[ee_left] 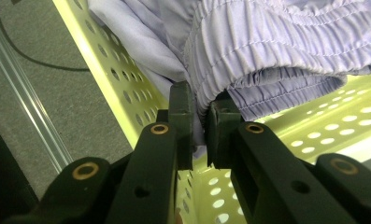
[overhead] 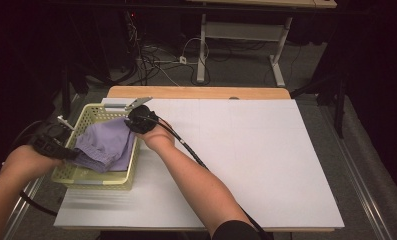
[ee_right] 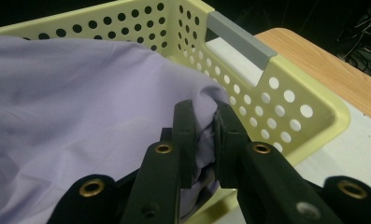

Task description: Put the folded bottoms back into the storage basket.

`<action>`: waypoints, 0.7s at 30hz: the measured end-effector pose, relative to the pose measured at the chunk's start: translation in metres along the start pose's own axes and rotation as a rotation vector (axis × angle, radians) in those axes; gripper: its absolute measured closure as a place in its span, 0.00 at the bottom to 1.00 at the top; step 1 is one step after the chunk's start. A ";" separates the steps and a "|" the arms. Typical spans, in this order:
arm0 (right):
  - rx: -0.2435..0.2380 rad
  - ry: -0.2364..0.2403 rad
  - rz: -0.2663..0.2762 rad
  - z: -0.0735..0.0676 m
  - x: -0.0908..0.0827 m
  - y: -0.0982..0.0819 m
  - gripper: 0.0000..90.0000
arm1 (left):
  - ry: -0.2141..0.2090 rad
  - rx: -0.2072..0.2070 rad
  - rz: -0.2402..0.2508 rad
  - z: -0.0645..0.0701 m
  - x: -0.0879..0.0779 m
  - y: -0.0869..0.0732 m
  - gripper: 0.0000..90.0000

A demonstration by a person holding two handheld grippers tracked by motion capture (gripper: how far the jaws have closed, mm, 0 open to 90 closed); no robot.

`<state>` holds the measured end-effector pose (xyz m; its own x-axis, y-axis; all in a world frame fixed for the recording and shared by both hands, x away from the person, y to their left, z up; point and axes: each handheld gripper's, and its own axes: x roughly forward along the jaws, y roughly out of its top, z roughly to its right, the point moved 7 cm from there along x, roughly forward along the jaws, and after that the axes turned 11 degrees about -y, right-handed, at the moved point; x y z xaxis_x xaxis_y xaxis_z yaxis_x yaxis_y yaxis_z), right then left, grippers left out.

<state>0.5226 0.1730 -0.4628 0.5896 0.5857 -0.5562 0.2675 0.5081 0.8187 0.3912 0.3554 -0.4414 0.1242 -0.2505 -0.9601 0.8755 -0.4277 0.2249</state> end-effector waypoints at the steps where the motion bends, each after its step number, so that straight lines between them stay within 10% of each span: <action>1: 0.004 -0.001 0.004 0.000 0.001 0.001 0.91 | 0.002 0.001 -0.005 0.000 0.000 0.000 0.90; 9: -0.013 -0.020 0.008 0.001 0.004 0.002 0.85 | 0.004 -0.020 -0.018 0.002 0.006 -0.002 0.85; 15: 0.036 -0.044 0.034 0.009 -0.002 0.008 0.45 | 0.029 -0.030 -0.045 0.012 0.000 -0.003 0.40; 21: 0.020 -0.003 0.068 0.009 -0.029 0.014 0.18 | 0.013 -0.049 -0.037 0.023 -0.010 -0.001 0.17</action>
<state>0.5158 0.1572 -0.4338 0.6092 0.6164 -0.4989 0.2420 0.4547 0.8572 0.3789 0.3384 -0.4286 0.0972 -0.2243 -0.9697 0.9015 -0.3930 0.1813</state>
